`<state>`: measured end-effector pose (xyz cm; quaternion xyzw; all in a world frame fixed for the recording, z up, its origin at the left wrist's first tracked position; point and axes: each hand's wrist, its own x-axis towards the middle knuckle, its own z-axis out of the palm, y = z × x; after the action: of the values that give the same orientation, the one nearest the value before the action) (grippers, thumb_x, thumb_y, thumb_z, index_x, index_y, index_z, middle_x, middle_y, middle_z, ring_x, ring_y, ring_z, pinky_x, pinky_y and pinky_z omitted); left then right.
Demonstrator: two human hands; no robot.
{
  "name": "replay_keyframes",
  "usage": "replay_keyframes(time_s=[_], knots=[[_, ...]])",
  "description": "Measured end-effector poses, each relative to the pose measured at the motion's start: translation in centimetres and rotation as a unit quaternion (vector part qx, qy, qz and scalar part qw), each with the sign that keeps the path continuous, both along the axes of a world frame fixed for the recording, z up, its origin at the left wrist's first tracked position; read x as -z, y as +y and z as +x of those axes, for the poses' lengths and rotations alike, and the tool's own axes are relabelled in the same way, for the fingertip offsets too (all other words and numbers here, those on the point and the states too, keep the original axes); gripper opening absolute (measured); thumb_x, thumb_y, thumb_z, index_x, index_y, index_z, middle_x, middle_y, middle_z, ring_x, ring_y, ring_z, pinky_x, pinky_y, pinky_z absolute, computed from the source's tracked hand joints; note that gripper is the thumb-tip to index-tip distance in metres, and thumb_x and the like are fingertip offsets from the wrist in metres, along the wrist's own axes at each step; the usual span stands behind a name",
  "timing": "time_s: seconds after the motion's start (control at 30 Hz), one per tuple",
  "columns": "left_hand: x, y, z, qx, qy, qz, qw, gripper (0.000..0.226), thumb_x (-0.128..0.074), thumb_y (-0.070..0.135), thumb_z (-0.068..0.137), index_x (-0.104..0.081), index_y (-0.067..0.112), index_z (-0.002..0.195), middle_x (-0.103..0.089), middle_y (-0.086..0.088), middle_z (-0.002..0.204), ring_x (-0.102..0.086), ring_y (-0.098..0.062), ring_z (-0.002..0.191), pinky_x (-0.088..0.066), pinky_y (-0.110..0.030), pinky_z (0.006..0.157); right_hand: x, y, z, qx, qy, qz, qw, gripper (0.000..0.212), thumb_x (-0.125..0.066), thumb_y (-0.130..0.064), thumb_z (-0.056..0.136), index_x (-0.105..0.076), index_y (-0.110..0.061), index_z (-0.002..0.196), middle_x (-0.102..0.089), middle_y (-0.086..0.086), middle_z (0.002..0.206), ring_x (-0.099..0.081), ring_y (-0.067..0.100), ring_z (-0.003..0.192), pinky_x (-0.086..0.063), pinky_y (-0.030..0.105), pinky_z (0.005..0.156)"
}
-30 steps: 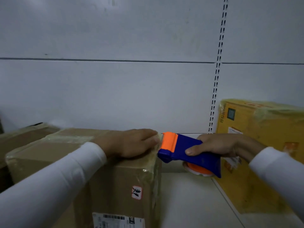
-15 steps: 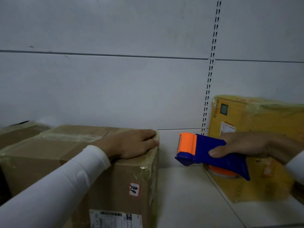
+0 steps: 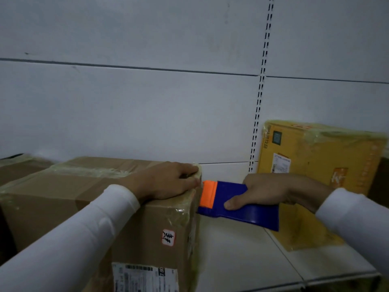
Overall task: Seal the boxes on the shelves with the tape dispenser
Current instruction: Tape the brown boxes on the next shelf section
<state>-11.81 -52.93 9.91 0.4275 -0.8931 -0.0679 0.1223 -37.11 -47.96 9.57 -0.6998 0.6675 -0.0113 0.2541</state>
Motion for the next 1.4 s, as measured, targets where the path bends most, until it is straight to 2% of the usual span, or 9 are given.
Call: replay_keyframes(time_s=[0.1,0.27,0.53,0.6,0.73,1.0,1.13,1.3,1.4], knots=[[0.2,0.2,0.2,-0.006,-0.002,-0.009,1.000,0.052,-0.038,0.062,0.091,-0.037,0.044,0.140,-0.046,0.011,0.144,-0.045,-0.015,0.127,-0.032,-0.030,0.101,3.6,0.3,0.3,0.012,0.151,-0.039,0.988,0.050,-0.069,-0.067,0.077,-0.055,-0.019,0.070,-0.058,-0.002,0.066,-0.057,0.014,0.061,-0.040,0.024,0.052],[-0.2,0.7,-0.1,-0.008,-0.008,-0.020,1.000,0.065,-0.038,0.071,0.086,-0.038,0.037,0.142,-0.047,0.007,0.144,-0.046,-0.017,0.126,-0.035,-0.031,0.100,6.5,1.0,-0.8,0.063,-0.007,-0.131,0.989,0.058,-0.071,-0.067,0.075,-0.041,-0.021,0.055,-0.042,0.000,0.054,-0.037,0.012,0.046,-0.022,0.026,0.044],[-1.0,0.7,-0.3,-0.010,-0.008,0.012,1.000,0.057,-0.052,0.061,0.083,-0.043,0.044,0.137,-0.050,0.010,0.138,-0.050,-0.013,0.118,-0.032,-0.026,0.085,5.7,2.9,-1.6,0.082,-0.079,-0.203,0.972,0.059,-0.068,-0.070,0.072,-0.057,-0.012,0.071,-0.058,0.007,0.060,-0.054,0.015,0.052,-0.034,0.026,0.049],[-1.5,0.7,-0.4,-0.012,-0.024,0.034,0.999,0.058,-0.054,0.057,0.083,-0.041,0.044,0.138,-0.047,0.008,0.142,-0.048,-0.014,0.121,-0.034,-0.028,0.090,5.4,3.3,-1.6,0.081,-0.078,-0.213,0.971,0.066,-0.064,-0.076,0.066,-0.059,-0.010,0.074,-0.064,0.014,0.066,-0.057,0.017,0.054,-0.037,0.028,0.052],[-2.3,1.8,-1.5,-0.043,-0.061,0.041,0.996,0.057,-0.053,0.044,0.088,-0.040,0.035,0.142,-0.045,0.001,0.144,-0.047,-0.019,0.124,-0.037,-0.035,0.104,4.3,3.8,-1.7,0.071,-0.059,-0.215,0.972,0.058,-0.065,-0.072,0.071,-0.054,-0.016,0.063,-0.056,-0.001,0.054,-0.051,0.007,0.043,-0.033,0.019,0.044],[0.8,5.1,-6.0,-0.229,-0.140,-0.182,0.946,0.034,-0.057,0.039,0.084,-0.058,0.018,0.111,-0.064,-0.006,0.103,-0.062,-0.027,0.092,-0.047,-0.032,0.076,4.2,4.6,-3.3,0.020,-0.047,-0.239,0.970,0.054,-0.068,-0.065,0.079,-0.047,-0.019,0.060,-0.048,-0.005,0.046,-0.045,0.000,0.033,-0.029,0.017,0.041],[0.7,5.8,-5.7,-0.233,-0.165,-0.223,0.932,0.017,-0.052,0.031,0.089,-0.060,0.016,0.092,-0.066,-0.008,0.095,-0.059,-0.025,0.078,-0.045,-0.031,0.067,4.6,4.7,-5.4,-0.013,-0.104,-0.229,0.968,0.051,-0.070,-0.060,0.081,-0.050,-0.017,0.062,-0.052,-0.005,0.048,-0.049,0.002,0.038,-0.032,0.017,0.043],[0.3,7.6,-3.7,-0.161,-0.198,-0.223,0.941,0.025,-0.045,0.038,0.093,-0.060,0.022,0.104,-0.066,-0.005,0.101,-0.060,-0.025,0.086,-0.036,-0.029,0.067,4.8,5.8,-8.0,-0.125,-0.227,-0.149,0.954,0.045,-0.072,-0.059,0.077,-0.052,-0.024,0.058,-0.056,-0.009,0.052,-0.052,0.006,0.047,-0.034,0.018,0.049],[0.3,9.6,-2.6,-0.113,-0.189,-0.225,0.949,0.032,-0.042,0.044,0.095,-0.056,0.029,0.120,-0.067,-0.002,0.110,-0.061,-0.022,0.096,-0.044,-0.032,0.075,4.7,7.0,-8.8,-0.172,-0.259,-0.107,0.944,0.038,-0.073,-0.061,0.075,-0.059,-0.029,0.060,-0.060,-0.007,0.059,-0.057,0.008,0.053,-0.038,0.017,0.051]])
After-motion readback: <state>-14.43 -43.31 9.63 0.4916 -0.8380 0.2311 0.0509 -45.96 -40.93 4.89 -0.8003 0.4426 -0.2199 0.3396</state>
